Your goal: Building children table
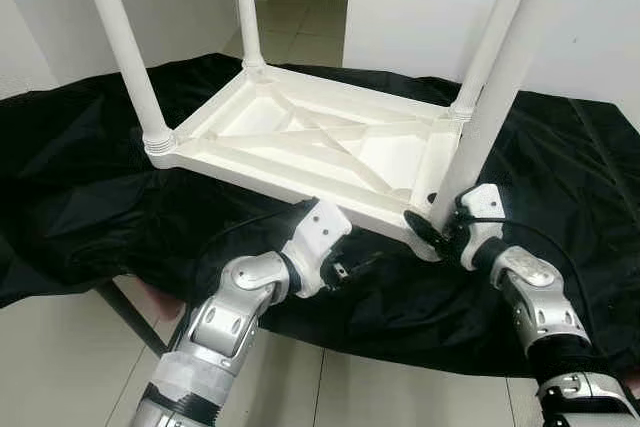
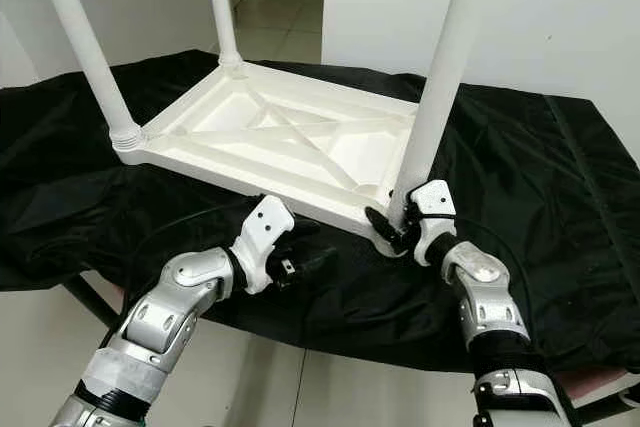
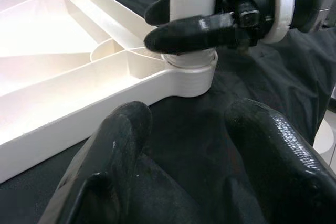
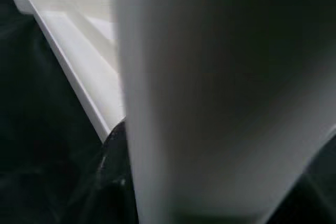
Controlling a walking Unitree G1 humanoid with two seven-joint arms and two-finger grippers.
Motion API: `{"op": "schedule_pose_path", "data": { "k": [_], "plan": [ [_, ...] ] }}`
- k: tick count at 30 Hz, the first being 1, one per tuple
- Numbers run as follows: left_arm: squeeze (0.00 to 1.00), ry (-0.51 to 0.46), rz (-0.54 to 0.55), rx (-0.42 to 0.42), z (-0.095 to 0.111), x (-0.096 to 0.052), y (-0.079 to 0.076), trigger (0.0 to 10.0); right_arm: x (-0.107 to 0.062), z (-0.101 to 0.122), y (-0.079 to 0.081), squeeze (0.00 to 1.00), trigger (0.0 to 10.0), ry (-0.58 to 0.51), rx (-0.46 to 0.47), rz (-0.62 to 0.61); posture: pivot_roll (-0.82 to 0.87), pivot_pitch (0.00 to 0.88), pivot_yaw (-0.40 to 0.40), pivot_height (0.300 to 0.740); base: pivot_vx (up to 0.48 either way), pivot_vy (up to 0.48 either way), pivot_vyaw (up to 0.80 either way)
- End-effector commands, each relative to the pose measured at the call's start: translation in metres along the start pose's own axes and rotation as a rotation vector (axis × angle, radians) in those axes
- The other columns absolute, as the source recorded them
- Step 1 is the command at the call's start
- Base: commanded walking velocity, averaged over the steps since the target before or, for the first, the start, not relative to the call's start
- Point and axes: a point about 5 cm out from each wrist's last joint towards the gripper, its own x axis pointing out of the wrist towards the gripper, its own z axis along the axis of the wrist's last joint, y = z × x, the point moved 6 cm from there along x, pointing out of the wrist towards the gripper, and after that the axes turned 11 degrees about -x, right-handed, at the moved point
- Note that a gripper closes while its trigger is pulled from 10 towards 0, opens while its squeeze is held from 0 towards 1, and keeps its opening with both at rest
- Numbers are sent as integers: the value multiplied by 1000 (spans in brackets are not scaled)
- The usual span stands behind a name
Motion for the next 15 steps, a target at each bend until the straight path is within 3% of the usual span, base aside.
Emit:
{"op": "schedule_pose_path", "data": {
  "k": [1, 7, 8, 9, 12, 14, 15],
  "plan": [
    [0, 19, -52, 13, -3, -2, -7, 10000, -2, -10, 11, 0, 0, 40, 15, 53, -7, 0, -45, 740, 0, 0, 0],
    [0, 18, -39, 11, -3, -2, -7, 10000, -5, -12, 12, 0, 0, 38, 20, 31, -11, 0, -50, 740, 0, 0, 0],
    [0, 18, -39, 11, -3, -2, -7, 10000, -5, -12, 11, 0, 9216, 37, 21, 31, -11, 0, -50, 740, 0, 0, 0],
    [0, 15, -38, 10, -2, -2, -7, 10000, -4, -11, 8, 0, 10000, 35, 36, -21, -11, 0, -53, 740, 0, 0, 0],
    [0, 10, -42, -2, -2, -1, -8, 10000, -4, -11, -5, 0, 10000, 46, 58, -190, -11, 0, -62, 740, 0, 0, 0],
    [0, 10, -42, -2, -2, -1, -8, 10000, -4, -11, -5, 0, 10000, 46, 58, -190, -11, 0, -62, 740, 0, 0, 0],
    [0, 8, -37, -3, -2, -1, -7, 10000, -6, -14, -8, 0, 10000, 64, 86, -284, -13, 0, -63, 740, 0, 0, 0]
  ]
}}
